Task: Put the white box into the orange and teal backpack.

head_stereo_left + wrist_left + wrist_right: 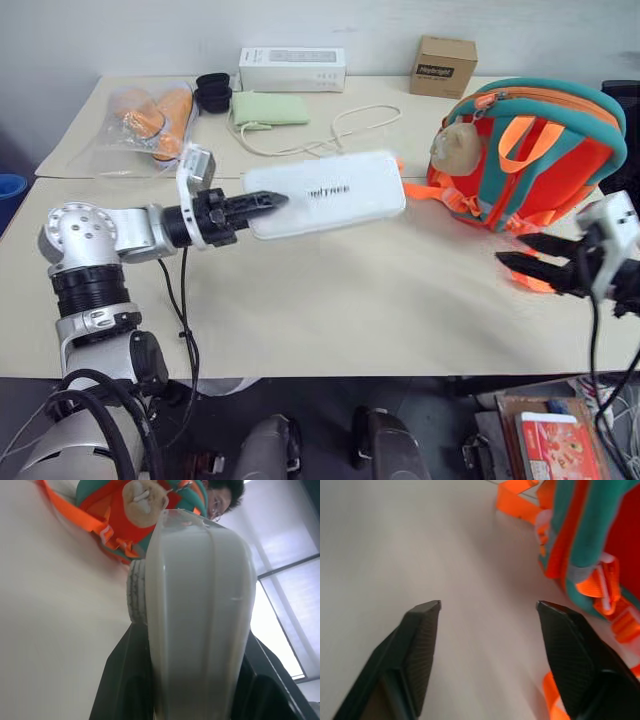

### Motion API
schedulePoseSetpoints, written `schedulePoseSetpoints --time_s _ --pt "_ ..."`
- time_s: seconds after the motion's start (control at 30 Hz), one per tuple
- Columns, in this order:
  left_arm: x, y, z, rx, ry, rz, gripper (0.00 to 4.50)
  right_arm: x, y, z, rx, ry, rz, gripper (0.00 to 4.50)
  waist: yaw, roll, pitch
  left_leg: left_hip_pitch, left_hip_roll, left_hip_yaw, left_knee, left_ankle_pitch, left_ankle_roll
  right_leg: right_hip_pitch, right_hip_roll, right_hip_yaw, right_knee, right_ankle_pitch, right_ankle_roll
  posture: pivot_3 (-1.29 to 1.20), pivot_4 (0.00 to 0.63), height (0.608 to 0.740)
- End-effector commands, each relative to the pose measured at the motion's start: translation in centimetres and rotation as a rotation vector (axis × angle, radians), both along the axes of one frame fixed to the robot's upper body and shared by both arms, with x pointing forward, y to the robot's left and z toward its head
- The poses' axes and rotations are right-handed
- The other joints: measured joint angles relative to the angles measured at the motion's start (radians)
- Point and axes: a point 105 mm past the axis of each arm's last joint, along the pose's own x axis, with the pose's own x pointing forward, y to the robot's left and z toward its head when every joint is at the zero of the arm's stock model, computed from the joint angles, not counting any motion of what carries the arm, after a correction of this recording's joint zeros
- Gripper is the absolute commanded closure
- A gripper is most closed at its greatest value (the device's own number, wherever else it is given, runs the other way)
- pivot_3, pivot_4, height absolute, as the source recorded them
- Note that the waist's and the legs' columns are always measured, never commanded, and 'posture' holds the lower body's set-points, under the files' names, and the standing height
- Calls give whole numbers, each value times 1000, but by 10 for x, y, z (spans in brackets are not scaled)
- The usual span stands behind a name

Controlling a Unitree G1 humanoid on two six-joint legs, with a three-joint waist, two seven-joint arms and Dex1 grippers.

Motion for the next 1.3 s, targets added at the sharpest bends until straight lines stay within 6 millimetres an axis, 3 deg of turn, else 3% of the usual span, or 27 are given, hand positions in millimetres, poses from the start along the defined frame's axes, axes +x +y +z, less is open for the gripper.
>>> schedulePoseSetpoints --time_s 0.03,0.17,0.27,0.53,0.63,0.77,1.0,1.07,1.13,1.2,1.3 --pt "-13 15 24 -17 -130 49 3211 14 -21 28 77 -79 -77 146 -5 0 0 0 0 1 0 0 0 -1 0 1 0 0 0 0 150 740" --pt "-17 17 26 2 -153 76 3211 32 -15 35 154 -89 -64 65 -3 0 0 0 0 0 0 0 -1 -1 1 1 0 0 0 0 150 740" --pt "-18 17 26 46 -182 115 3211 63 6 33 238 -90 -32 65 -4 -1 0 0 -1 1 1 0 -1 -1 2 1 0 0 0 0 150 740" --pt "-20 17 30 89 -222 142 3211 111 46 30 300 -118 20 65 -8 -1 0 -2 -2 2 -1 0 -1 -2 3 2 0 0 0 0 150 740" --pt "-20 19 28 122 -229 163 3211 115 53 35 325 -140 56 661 -8 -1 0 -2 -1 2 0 0 -1 -2 3 2 0 0 0 0 150 740" --pt "-20 22 27 134 -238 190 3211 115 57 36 312 -149 90 2065 -15 -1 0 -1 -1 2 -1 0 -1 -2 3 2 0 0 0 0 150 740" --pt "-11 33 24 176 -247 268 3211 102 72 42 293 -156 220 4481 -24 -1 0 -1 -1 3 -2 0 -2 -3 4 3 0 0 0 0 150 740" --pt "-8 36 26 177 -260 288 3211 93 80 46 290 -152 290 4481 -23 -1 0 -1 -1 3 -2 0 -2 -4 5 3 0 0 0 0 150 740" --pt "2 44 35 225 -363 382 3211 56 105 54 263 -126 512 4481 -20 0 0 -1 -1 3 -2 0 -2 -4 4 3 0 0 0 0 150 740" --pt "5 46 44 230 -441 404 3211 30 121 55 235 -91 629 4481 -19 0 0 -2 -1 3 -3 -1 -3 -5 5 3 0 0 0 0 150 740" --pt "-7 33 54 253 -580 295 3211 3 129 55 225 -17 703 4481 -18 0 0 -2 -1 3 -3 -1 -3 -5 4 3 -1 0 0 0 150 740"
